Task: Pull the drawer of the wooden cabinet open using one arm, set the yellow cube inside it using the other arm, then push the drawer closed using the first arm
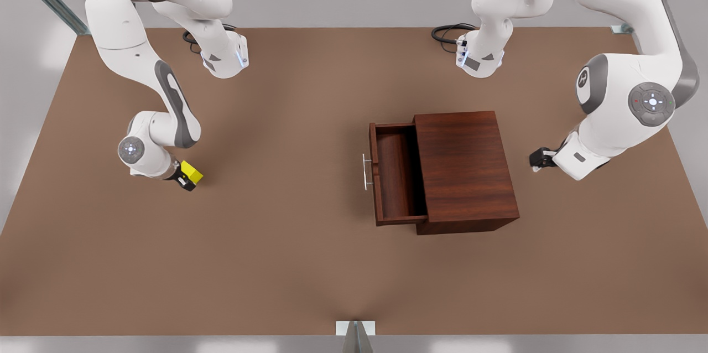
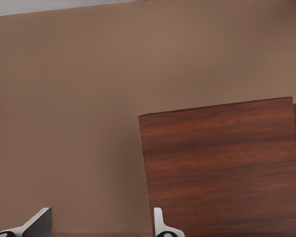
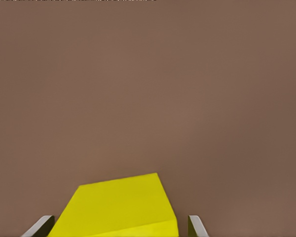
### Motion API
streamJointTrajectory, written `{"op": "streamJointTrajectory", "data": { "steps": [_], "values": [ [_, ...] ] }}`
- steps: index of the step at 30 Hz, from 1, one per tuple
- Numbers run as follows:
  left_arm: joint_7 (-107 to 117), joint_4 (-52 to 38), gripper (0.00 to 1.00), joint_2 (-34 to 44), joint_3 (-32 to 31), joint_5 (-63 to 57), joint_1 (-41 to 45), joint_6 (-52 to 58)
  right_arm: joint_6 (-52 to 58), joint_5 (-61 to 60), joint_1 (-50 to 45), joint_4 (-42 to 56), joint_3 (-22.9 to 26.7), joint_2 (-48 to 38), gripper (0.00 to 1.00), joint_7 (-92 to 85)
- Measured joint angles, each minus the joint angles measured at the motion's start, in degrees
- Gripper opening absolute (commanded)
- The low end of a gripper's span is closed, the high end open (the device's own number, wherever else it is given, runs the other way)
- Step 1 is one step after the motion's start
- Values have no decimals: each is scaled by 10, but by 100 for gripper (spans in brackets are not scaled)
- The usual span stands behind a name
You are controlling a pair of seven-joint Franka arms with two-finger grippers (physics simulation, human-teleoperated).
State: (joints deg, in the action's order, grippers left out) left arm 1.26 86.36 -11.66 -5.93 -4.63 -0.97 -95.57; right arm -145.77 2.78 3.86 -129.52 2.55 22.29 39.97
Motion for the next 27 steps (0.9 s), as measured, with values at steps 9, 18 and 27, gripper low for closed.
{"op": "streamJointTrajectory", "data": {
  "steps": [9, 18, 27],
  "values": [
    [-16, 2, 100, 0, -1, 0, 4, 0, 0, -7, 0, 3, -5, -19, 63, 0],
    [-25, 1, 100, -1, 0, 0, 7, 0, 145, -82, -5, 126, -54, -83, 63, 8],
    [-30, 0, 100, -1, -1, 0, 7, 0, 316, -148, -79, 384, -141, -42, 63, 144]
  ]
}}
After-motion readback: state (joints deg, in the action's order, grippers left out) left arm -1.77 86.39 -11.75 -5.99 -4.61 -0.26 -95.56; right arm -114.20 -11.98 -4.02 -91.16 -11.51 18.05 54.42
